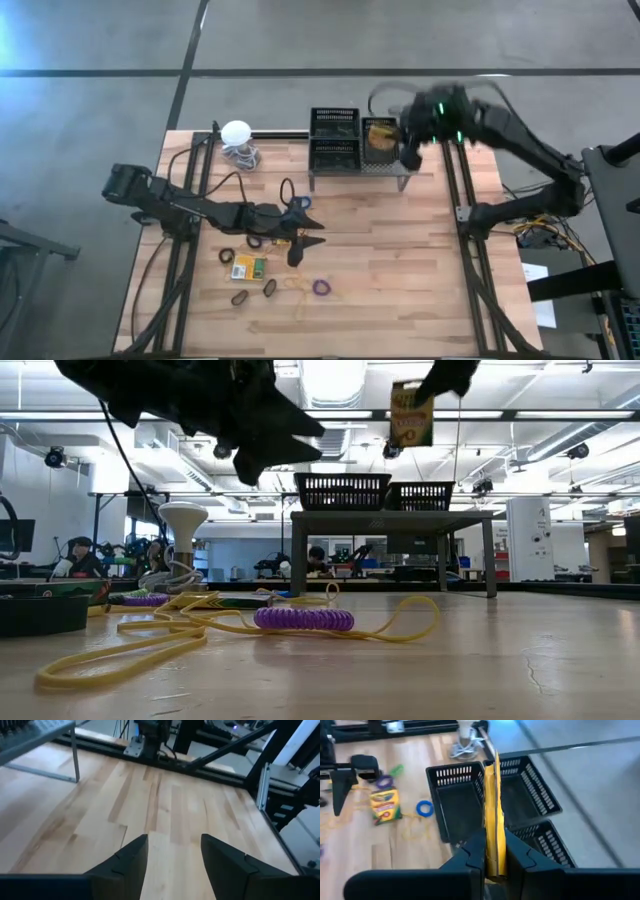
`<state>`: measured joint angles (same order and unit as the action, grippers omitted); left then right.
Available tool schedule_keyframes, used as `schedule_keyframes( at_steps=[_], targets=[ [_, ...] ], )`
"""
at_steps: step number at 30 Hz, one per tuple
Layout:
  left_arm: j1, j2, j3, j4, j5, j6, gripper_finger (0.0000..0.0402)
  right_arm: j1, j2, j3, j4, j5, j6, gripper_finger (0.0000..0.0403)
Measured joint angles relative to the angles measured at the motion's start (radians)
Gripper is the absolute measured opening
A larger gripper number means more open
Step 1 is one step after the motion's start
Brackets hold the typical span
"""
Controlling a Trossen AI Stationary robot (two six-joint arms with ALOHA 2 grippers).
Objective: Pick & Place Office Desk Supplies
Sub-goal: Put the bottom right yellow crayon box into the right black bin on the shelf
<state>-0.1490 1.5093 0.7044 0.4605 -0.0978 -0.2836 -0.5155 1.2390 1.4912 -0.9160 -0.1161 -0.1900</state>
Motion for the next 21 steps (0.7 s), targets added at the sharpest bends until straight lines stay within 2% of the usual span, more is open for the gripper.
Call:
schedule_keyframes(
  at_steps=[3, 9, 17, 21],
  targets=[
    [0.0, 0.002, -0.004, -0.004, 0.0, -0.003, 0.0188, -0.182, 0.106, 0.088, -0.076, -0.201, -0.129, 0.0028],
    [0.0, 0.003, -0.003, -0.001, 0.0, -0.004, 0.0188, -0.374, 0.319, 0.245, -0.277, -0.37, -0.342, 0.0028],
    [0.0, 0.005, -0.003, 0.001, 0.0, -0.005, 0.0187, -0.408, 0.493, 0.354, -0.407, -0.52, -0.404, 0.0029],
    [0.0, 0.005, -0.003, -0.001, 0.0, -0.028, 0.0187, -0.401, 0.534, 0.37, -0.462, -0.531, -0.408, 0.0029]
  ],
)
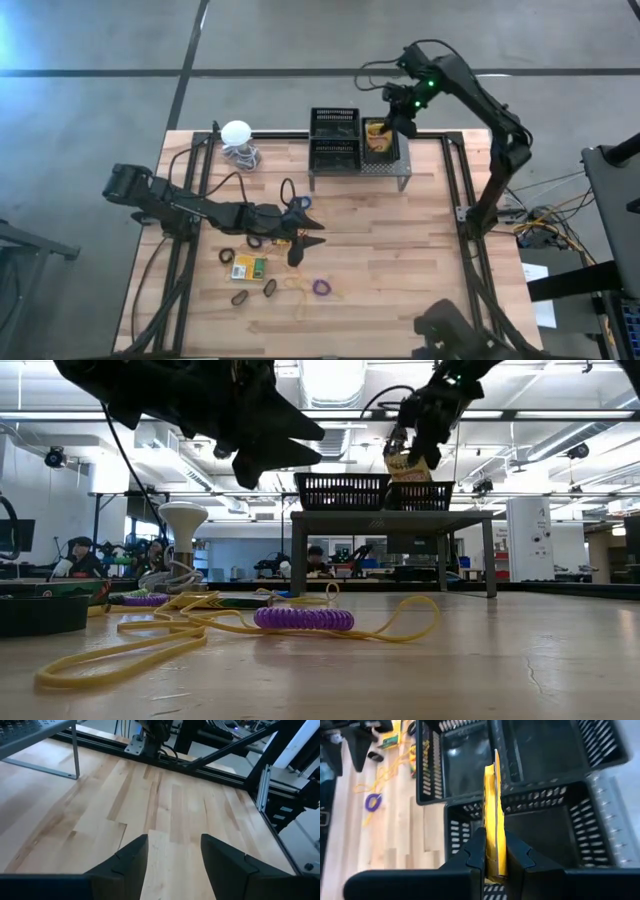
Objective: Pick & Place Office Desk Supplies
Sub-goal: Put the bottom right yellow crayon box into the right black bin on the shelf
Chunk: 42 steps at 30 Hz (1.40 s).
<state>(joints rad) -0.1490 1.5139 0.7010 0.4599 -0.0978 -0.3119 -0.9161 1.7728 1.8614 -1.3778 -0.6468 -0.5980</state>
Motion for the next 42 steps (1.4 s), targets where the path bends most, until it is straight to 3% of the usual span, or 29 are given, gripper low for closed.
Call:
schedule_keyframes(
  at_steps=[20, 35, 42],
  targets=[
    [0.0, 0.0, 0.0, 0.0, 0.0, -0.003, 0.0187, -0.002, 0.001, -0.11, 0.03, -0.036, 0.048, 0.0031],
    [-0.001, 0.0, 0.0, 0.0, 0.0, -0.003, 0.0187, -0.001, 0.0, -0.115, 0.055, -0.014, 0.048, 0.013],
    [-0.001, 0.0, 0.0, 0.0, 0.0, -0.003, 0.0187, 0.0, -0.018, -0.099, 0.089, 0.037, 0.041, 0.0148]
  ],
)
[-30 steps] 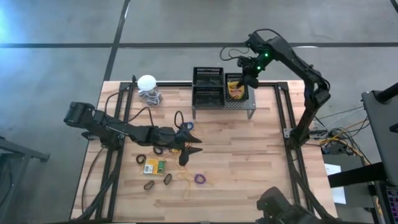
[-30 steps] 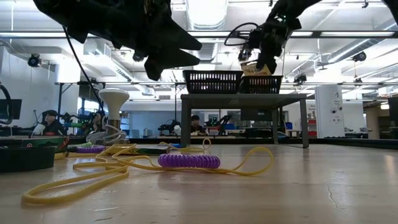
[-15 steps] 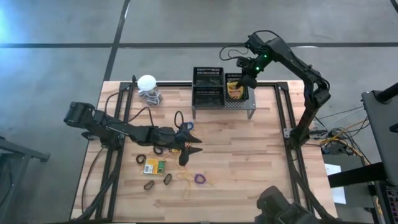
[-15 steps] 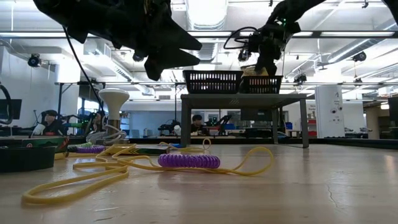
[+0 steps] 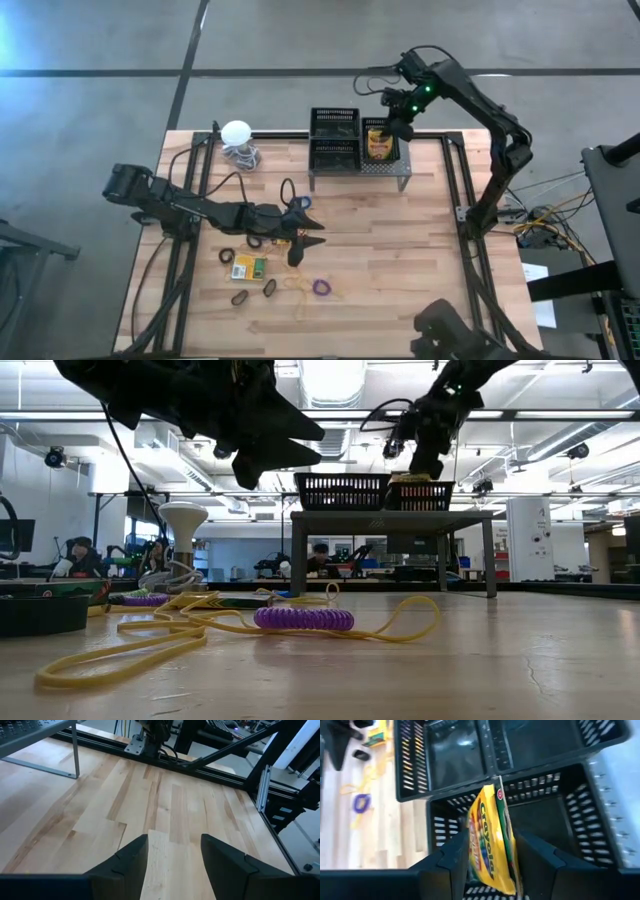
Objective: Pick & Place Office Desk Supplies
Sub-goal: Put the bottom right yellow crayon box into the right black bin on the shelf, then put the green spring keychain into the top left black bin
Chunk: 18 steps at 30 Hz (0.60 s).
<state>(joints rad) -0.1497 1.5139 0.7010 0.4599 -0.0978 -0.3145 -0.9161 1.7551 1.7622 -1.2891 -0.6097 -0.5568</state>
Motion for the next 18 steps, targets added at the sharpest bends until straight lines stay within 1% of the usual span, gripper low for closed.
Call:
schedule_keyframes(
  at_steps=[5, 8, 11, 13, 15, 18],
  targets=[
    [0.0, 0.0, 0.0, 0.0, 0.0, 0.0, 0.0187, 0.0, -0.056, 0.0, 0.025, 0.086, 0.022, 0.0141],
    [0.0, 0.0, 0.0, 0.0, 0.0, 0.0, 0.0187, 0.006, -0.116, 0.0, 0.04, 0.123, 0.048, 0.0137],
    [0.0, 0.0, 0.0, 0.0, 0.0, 0.0, 0.0187, 0.038, -0.194, 0.0, 0.062, 0.155, 0.085, 0.0133],
    [0.0, 0.0, 0.0, 0.001, 0.0, 0.0, 0.0187, 0.086, -0.256, -0.008, 0.083, 0.192, 0.116, 0.013],
    [0.0, 0.0, 0.0, 0.002, 0.0, 0.0, 0.0187, 0.157, -0.323, -0.026, 0.11, 0.239, 0.151, 0.0126],
    [0.0, 0.0, 0.0, 0.012, 0.0, 0.0, 0.0187, 0.316, -0.433, -0.094, 0.202, 0.345, 0.23, 0.0121]
  ],
)
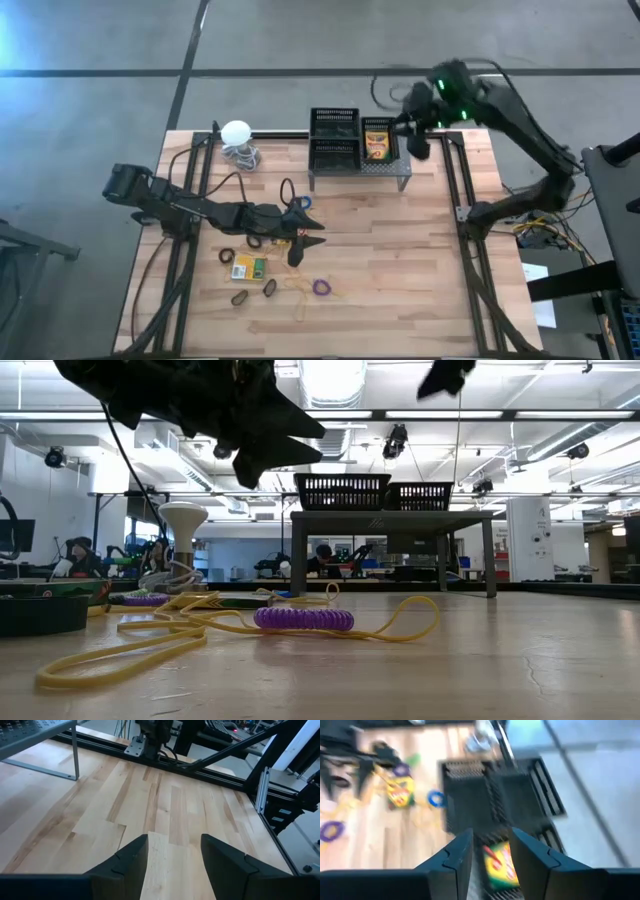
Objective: Pick & Place Office Desk Supplies
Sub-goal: Put the green spring keychain into the top left black bin
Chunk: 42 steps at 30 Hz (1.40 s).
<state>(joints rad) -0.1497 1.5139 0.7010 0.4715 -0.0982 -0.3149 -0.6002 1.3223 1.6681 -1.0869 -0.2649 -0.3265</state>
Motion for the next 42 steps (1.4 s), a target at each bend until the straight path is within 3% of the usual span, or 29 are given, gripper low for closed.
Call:
schedule_keyframes(
  at_steps=[10, 13, 17, 22, 25, 29, 35, 42],
  targets=[
    [-0.016, -0.026, 0.003, -0.059, 0.001, -0.035, 0.0187, 0.642, -0.248, -0.514, 0.527, 0.351, 0.263, 0.0101],
    [-0.037, -0.062, 0.028, -0.235, 0.0, -0.051, 0.0182, 0.786, -0.258, -0.674, 0.7, 0.442, 0.35, 0.0095],
    [-0.056, -0.108, 0.094, -0.624, -0.041, -0.137, 0.0174, 0.912, -0.224, -0.861, 0.981, 0.498, 0.417, 0.0087],
    [-0.049, -0.113, 0.133, -1.063, -0.071, -0.271, 0.0167, 0.954, -0.119, -1.03, 1.336, 0.505, 0.429, 0.0077],
    [-0.042, -0.113, 0.103, -1.202, -0.098, -0.338, 0.0167, 0.939, -0.046, -1.079, 1.485, 0.525, 0.426, 0.0072],
    [-0.007, -0.113, 0.057, -1.311, -0.113, -0.519, 0.0168, 0.905, 0.026, -1.085, 1.554, 0.533, 0.43, 0.0068],
    [0.029, -0.125, -0.039, -1.226, -0.145, -0.635, 0.0166, 0.877, 0.082, -1.041, 1.554, 0.526, 0.411, 0.0073],
    [0.085, -0.125, -0.167, -0.905, -0.182, -0.68, 0.0138, 0.877, 0.081, -1.014, 1.547, 0.519, 0.372, 0.0072]
  ],
)
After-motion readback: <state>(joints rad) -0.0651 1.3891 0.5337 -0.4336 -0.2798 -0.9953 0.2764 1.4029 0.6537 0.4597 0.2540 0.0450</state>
